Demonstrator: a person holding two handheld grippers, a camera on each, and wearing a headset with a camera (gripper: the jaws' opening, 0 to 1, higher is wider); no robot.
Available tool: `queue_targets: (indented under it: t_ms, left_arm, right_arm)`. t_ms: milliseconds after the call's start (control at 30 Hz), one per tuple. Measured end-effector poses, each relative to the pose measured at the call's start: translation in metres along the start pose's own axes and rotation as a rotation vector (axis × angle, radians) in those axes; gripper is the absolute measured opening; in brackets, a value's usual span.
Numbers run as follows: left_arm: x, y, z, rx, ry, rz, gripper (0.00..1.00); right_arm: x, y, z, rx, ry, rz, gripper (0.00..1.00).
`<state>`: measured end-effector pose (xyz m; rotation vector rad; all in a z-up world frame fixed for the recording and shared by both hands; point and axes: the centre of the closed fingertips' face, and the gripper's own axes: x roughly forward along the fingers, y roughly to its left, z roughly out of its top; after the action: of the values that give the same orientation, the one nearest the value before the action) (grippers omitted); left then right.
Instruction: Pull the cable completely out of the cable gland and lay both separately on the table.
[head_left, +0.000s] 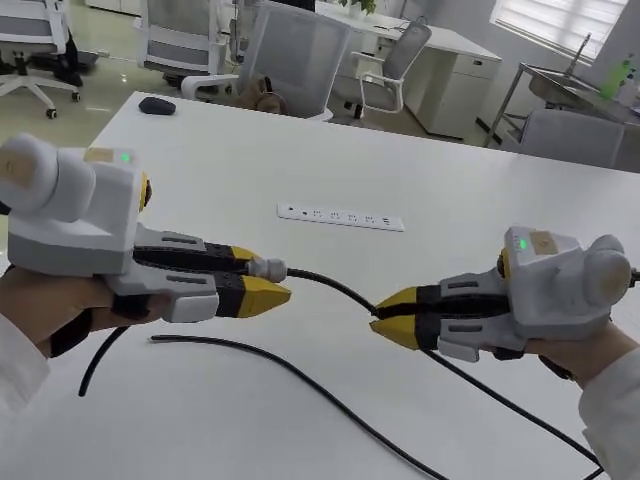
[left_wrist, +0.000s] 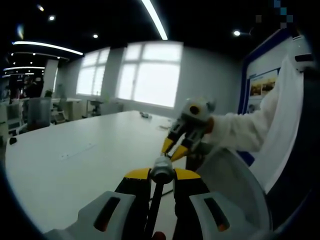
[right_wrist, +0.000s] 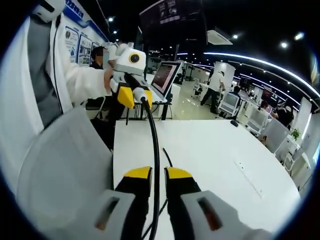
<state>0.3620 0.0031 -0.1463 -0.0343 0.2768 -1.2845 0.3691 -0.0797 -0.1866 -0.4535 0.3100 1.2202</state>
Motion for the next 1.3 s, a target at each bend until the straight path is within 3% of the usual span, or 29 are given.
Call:
queue_targets:
  t_ms: [100,433,733,1033,1300]
  left_arm:
    - [0.002,-0.001,-0.001,0.001,0.004,-0.003,0.18]
    - [0.006,-0.005,-0.002,0.004,0.016,-0.016,0.18]
    - [0.010,-0.009,0.000,0.008,0.015,-0.027,0.18]
    - [0.012,-0.010,-0.001,0.007,0.014,-0.029,0.18]
    - [0.011,-0.011,-0.003,0.004,0.020,-0.033,0.18]
  right_arm:
    - [0.000,0.000,0.013,-0.031,-0.015,-0.003,0.15]
    - [0.014,0.019,0.059,-0.115,-0.096,0.042,0.15]
    - [0.024,0.023,0.064,-0.139,-0.099,0.075,0.13]
    - [0.031,0.027,0.062,-0.159,-0.084,0.100,0.04]
    - [0.032,0.029,0.061,-0.166,-0.083,0.110,0.03]
